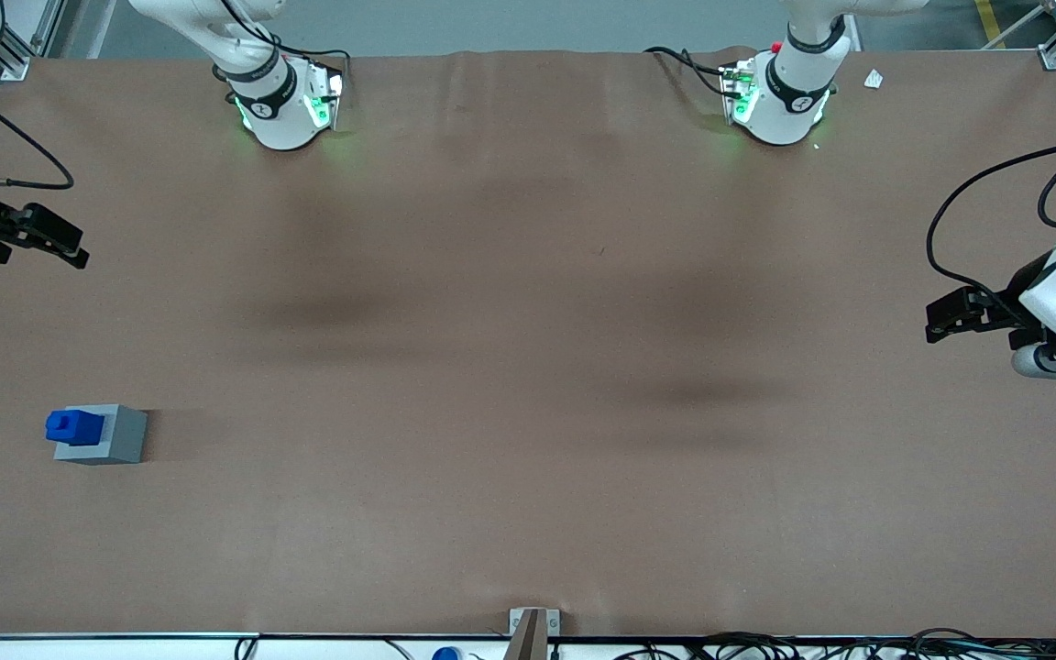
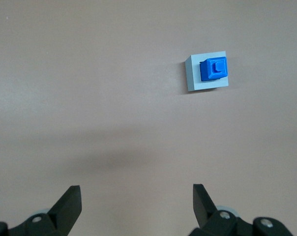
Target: Insert blue part into gray base with right arm
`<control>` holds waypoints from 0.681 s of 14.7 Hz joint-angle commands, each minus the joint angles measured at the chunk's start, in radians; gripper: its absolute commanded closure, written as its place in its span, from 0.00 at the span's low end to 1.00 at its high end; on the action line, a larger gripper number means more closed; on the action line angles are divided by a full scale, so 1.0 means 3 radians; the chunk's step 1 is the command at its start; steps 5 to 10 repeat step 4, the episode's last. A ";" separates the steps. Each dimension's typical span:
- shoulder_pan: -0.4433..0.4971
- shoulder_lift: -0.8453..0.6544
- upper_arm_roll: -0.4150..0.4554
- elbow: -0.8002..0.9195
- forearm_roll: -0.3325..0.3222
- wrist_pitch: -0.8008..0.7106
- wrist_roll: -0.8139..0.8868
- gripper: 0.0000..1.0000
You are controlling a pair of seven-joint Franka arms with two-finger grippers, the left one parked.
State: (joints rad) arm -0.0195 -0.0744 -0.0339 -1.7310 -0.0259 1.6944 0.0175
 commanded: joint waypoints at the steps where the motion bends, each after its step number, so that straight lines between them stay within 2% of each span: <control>1: 0.0055 0.0008 -0.0015 0.0033 -0.0072 -0.0049 0.0039 0.00; 10: 0.0055 0.0008 -0.0015 0.0038 -0.0072 -0.0090 0.0044 0.00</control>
